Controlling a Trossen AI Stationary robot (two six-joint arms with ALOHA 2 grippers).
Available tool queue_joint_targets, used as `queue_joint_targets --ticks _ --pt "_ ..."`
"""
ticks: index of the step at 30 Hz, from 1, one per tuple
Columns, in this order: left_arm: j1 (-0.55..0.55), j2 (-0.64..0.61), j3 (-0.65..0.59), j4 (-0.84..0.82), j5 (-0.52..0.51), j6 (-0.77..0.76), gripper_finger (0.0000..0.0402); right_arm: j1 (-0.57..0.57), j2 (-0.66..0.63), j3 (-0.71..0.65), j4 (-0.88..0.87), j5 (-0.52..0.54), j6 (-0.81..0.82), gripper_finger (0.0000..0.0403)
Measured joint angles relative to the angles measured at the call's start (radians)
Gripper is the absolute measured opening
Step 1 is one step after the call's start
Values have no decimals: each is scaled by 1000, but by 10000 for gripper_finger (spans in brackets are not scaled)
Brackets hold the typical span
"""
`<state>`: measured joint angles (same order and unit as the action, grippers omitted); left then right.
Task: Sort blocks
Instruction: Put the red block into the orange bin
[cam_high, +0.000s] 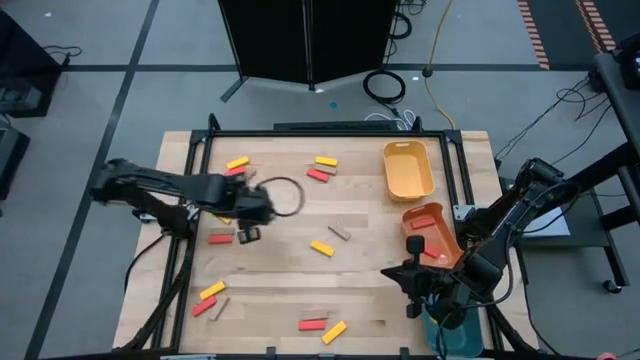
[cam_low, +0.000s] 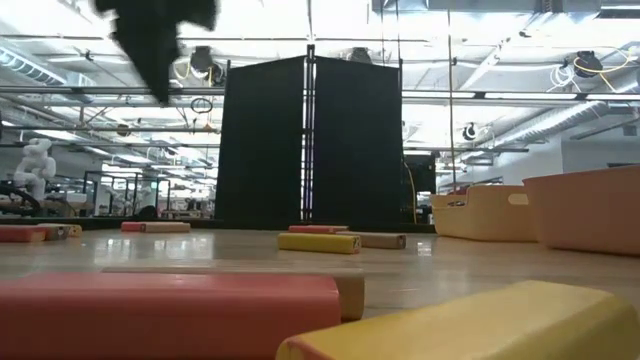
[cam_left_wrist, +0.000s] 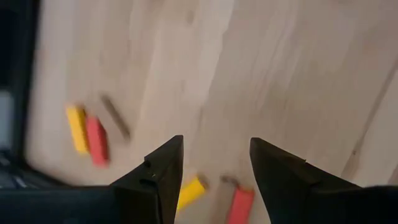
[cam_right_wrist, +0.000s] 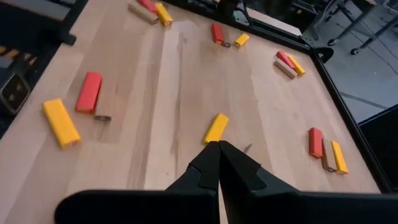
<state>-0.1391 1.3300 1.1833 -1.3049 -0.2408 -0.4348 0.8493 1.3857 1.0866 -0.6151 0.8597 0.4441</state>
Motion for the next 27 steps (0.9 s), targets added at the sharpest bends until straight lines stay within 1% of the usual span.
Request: queue_joint_targets --ticks 2,5,7,11,15,21,25,27 --pt "1 -57 -103 25 101 -54 183 -13 0 0 12 -1 11 0" --pt "-20 -89 -236 106 267 -107 183 -27 0 0 18 -4 14 0" --pt "-43 -90 -306 151 312 -144 183 -40 0 0 18 -24 14 0" --pt "-73 -48 -415 198 311 -215 183 -54 0 0 18 -29 15 0" --pt "-73 5 -471 191 311 -233 183 -58 2 0 20 -29 15 0" --pt "-73 56 -478 198 304 -187 183 -58 2 0 19 -32 12 0" --pt "-73 81 -478 197 300 -147 183 -58 2 0 19 -54 12 0" --pt "-73 97 -478 197 284 -129 183 -58 2 0 19 -55 12 0"
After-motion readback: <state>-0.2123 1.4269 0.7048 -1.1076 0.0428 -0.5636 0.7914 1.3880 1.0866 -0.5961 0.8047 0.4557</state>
